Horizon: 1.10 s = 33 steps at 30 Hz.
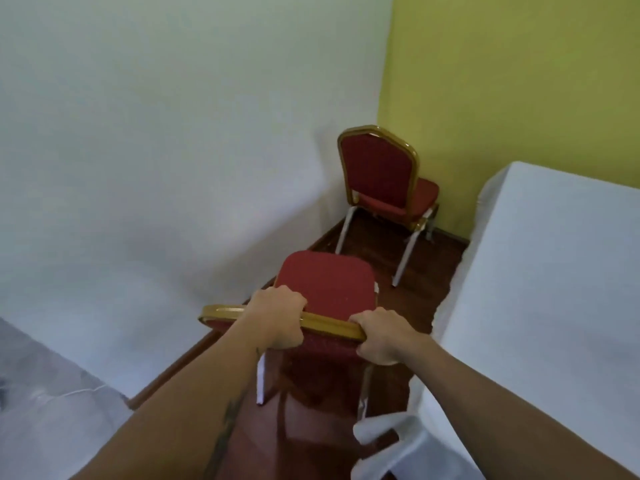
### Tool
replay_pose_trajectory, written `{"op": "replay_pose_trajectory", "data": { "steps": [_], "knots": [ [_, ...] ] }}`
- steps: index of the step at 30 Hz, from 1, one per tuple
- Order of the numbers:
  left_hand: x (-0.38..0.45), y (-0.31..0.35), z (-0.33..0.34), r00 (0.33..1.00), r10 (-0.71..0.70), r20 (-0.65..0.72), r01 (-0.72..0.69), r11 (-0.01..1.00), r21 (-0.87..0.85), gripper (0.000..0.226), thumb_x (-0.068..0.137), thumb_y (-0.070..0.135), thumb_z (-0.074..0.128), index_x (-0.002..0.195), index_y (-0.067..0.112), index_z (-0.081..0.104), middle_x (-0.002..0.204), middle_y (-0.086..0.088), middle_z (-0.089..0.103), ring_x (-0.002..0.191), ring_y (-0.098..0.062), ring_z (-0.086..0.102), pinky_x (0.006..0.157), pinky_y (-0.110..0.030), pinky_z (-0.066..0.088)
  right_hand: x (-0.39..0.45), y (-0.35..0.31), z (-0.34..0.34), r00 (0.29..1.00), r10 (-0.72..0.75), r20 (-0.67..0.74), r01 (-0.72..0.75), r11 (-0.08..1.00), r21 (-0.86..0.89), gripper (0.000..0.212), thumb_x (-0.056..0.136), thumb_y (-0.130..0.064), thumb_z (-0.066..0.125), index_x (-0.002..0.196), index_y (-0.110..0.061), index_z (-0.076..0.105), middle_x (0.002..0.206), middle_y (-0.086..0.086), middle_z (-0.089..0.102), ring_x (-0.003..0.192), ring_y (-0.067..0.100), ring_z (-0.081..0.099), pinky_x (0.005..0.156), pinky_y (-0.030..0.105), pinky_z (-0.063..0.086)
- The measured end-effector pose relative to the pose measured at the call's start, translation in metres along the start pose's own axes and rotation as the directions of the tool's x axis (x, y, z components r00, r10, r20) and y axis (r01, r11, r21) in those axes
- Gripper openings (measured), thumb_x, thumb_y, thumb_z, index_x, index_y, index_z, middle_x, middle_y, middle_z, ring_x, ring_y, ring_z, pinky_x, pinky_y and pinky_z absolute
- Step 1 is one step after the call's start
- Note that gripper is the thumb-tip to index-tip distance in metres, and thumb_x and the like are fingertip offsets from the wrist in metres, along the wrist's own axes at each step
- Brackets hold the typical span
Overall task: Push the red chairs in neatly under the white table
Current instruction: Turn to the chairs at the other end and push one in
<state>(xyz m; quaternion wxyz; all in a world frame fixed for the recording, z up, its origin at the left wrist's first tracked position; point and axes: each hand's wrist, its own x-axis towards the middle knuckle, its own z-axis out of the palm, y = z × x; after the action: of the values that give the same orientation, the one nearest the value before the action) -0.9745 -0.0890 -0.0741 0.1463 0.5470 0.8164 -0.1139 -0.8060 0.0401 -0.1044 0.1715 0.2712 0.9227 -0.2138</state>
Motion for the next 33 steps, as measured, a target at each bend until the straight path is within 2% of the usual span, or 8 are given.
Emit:
{"op": "replay_pose_trajectory", "data": {
  "steps": [2,4,7,11,16,21,29,33],
  "knots": [
    [0.01,-0.003,-0.007,0.991,0.125,0.055,-0.127,0.991,0.041,0.013,0.069,0.029,0.057,0.082,0.029,0.058,0.084,0.002,0.061,0.086,-0.027,0.066,0.076,-0.04,0.058,0.0,-0.004,-0.001,0.999,0.045,-0.01,-0.046,0.998,-0.039,0.041,0.081,-0.021,0.06,0.12,-0.029,0.065,0.11,0.0,0.068,0.102,0.026,0.064,0.082,0.036,0.049],
    [0.017,-0.004,-0.009,0.965,0.259,0.042,-0.262,0.963,0.069,0.018,0.07,0.03,0.057,0.087,0.029,0.063,0.089,0.002,0.065,0.089,-0.027,0.066,0.076,-0.039,0.056,-0.002,-0.007,-0.004,0.993,0.114,-0.01,-0.115,0.992,-0.051,0.035,0.083,-0.016,0.059,0.115,-0.027,0.068,0.105,-0.001,0.068,0.099,0.025,0.064,0.08,0.034,0.05],
    [0.023,-0.004,-0.014,0.874,0.486,-0.016,-0.48,0.868,0.129,0.034,0.076,0.032,0.058,0.11,0.03,0.064,0.106,0.005,0.066,0.099,-0.024,0.063,0.083,-0.039,0.051,-0.004,-0.012,-0.01,0.969,0.244,-0.021,-0.245,0.969,-0.041,0.028,0.083,-0.011,0.059,0.102,-0.029,0.069,0.095,-0.003,0.064,0.098,0.026,0.064,0.082,0.037,0.053],
    [0.034,-0.005,-0.013,0.747,0.663,-0.047,-0.645,0.741,0.189,0.035,0.08,0.032,0.058,0.115,0.029,0.06,0.109,0.006,0.063,0.101,-0.022,0.061,0.08,-0.035,0.045,-0.009,-0.02,-0.005,0.926,0.375,-0.054,-0.374,0.927,0.026,0.022,0.082,-0.01,0.061,0.096,-0.025,0.07,0.091,-0.001,0.066,0.091,0.025,0.065,0.078,0.035,0.053],
    [0.05,-0.021,-0.024,0.672,0.74,0.004,-0.718,0.651,0.247,0.026,0.081,0.035,0.057,0.106,0.029,0.058,0.105,0.007,0.062,0.098,-0.02,0.061,0.082,-0.035,0.046,-0.009,-0.034,0.004,0.891,0.449,-0.058,-0.443,0.891,0.1,0.02,0.083,-0.015,0.058,0.098,-0.022,0.069,0.096,0.004,0.068,0.092,0.027,0.066,0.083,0.039,0.057],
    [0.069,-0.03,-0.033,0.619,0.785,0.036,-0.746,0.572,0.341,0.02,0.082,0.04,0.057,0.098,0.028,0.057,0.101,0.006,0.064,0.094,-0.021,0.063,0.079,-0.037,0.05,-0.004,-0.042,0.01,0.871,0.488,-0.059,-0.482,0.871,0.092,0.013,0.086,-0.019,0.058,0.098,-0.018,0.063,0.093,0.003,0.062,0.087,0.026,0.061,0.075,0.035,0.051],
    [0.111,-0.022,-0.052,0.617,0.784,0.062,-0.737,0.549,0.393,0.026,0.079,0.046,0.057,0.096,0.027,0.059,0.1,0.005,0.065,0.093,-0.021,0.064,0.08,-0.039,0.053,0.005,-0.029,0.003,0.824,0.555,-0.116,-0.533,0.828,0.177,0.027,0.084,-0.02,0.057,0.109,-0.017,0.064,0.101,0.005,0.064,0.095,0.029,0.063,0.08,0.038,0.054],
    [0.117,-0.01,-0.057,0.583,0.81,0.067,-0.763,0.517,0.389,0.023,0.079,0.041,0.057,0.098,0.027,0.061,0.101,0.005,0.066,0.094,-0.021,0.064,0.078,-0.035,0.049,0.001,-0.024,0.011,0.752,0.634,-0.182,-0.578,0.766,0.281,0.02,0.085,-0.018,0.058,0.104,-0.022,0.059,0.092,-0.001,0.06,0.083,0.023,0.058,0.07,0.033,0.046]
  ]
}}
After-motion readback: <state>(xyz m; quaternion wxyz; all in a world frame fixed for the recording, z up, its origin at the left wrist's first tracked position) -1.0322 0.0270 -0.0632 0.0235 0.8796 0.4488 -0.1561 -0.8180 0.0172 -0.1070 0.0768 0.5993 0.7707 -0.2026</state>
